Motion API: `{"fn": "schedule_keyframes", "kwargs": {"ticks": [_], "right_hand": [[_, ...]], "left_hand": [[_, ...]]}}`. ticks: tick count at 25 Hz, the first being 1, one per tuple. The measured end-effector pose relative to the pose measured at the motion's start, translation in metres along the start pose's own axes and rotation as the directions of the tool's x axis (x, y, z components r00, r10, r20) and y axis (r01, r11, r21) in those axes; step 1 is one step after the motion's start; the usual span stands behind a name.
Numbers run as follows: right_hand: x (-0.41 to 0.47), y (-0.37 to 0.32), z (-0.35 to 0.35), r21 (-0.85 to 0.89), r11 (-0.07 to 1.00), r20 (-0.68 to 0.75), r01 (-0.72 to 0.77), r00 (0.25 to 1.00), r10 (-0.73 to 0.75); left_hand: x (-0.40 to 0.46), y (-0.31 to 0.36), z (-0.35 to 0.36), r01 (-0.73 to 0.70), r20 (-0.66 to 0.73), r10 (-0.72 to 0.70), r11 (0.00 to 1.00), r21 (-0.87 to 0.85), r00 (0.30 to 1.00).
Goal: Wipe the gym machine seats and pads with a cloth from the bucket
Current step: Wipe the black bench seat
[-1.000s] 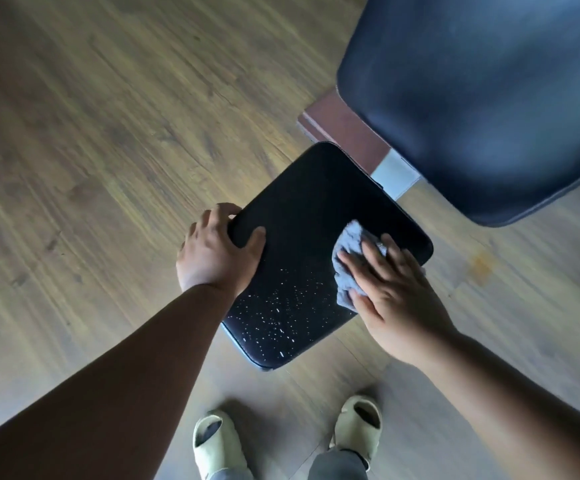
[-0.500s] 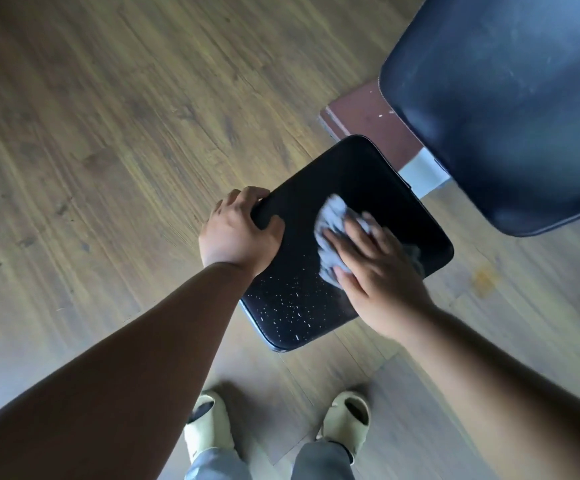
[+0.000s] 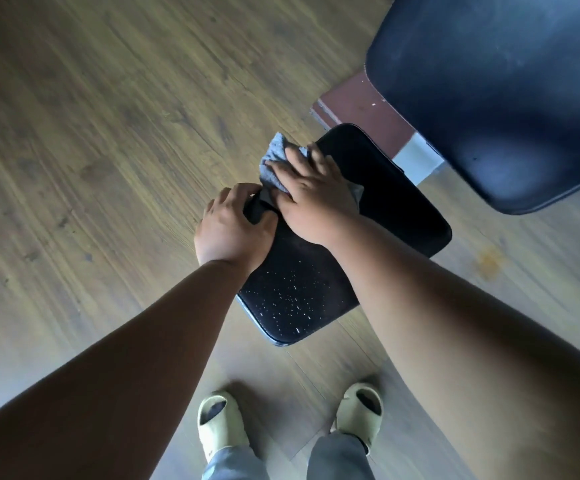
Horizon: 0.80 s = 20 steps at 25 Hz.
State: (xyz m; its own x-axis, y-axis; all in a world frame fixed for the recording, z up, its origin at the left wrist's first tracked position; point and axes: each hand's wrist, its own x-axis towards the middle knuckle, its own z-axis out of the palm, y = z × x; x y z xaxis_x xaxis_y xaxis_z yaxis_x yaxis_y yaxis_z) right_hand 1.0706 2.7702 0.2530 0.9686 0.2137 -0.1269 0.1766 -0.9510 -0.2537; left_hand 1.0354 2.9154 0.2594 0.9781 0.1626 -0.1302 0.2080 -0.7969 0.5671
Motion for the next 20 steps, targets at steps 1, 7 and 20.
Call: {"fn": "schedule_keyframes", "kwargs": {"ticks": [1, 7, 20], "right_hand": [[-0.01, 0.001, -0.002, 0.044, 0.999, -0.021, -0.001, 1.0, 0.002], [-0.077, 0.005, -0.035, 0.675, 0.727, 0.169, -0.128, 0.985, 0.016], [-0.04, 0.114, -0.011, 0.228, 0.971, -0.292, 0.065, 0.956, 0.005]], "left_hand": [[0.002, -0.001, -0.002, 0.027, 0.027, -0.026, 0.998, -0.055, 0.999], [-0.014, 0.011, -0.029, -0.241, -0.127, 0.219, 0.948, -0.206, 0.968], [-0.103, 0.058, 0.047, -0.46, 0.29, 0.362, 0.762, 0.456, 0.886]]}}
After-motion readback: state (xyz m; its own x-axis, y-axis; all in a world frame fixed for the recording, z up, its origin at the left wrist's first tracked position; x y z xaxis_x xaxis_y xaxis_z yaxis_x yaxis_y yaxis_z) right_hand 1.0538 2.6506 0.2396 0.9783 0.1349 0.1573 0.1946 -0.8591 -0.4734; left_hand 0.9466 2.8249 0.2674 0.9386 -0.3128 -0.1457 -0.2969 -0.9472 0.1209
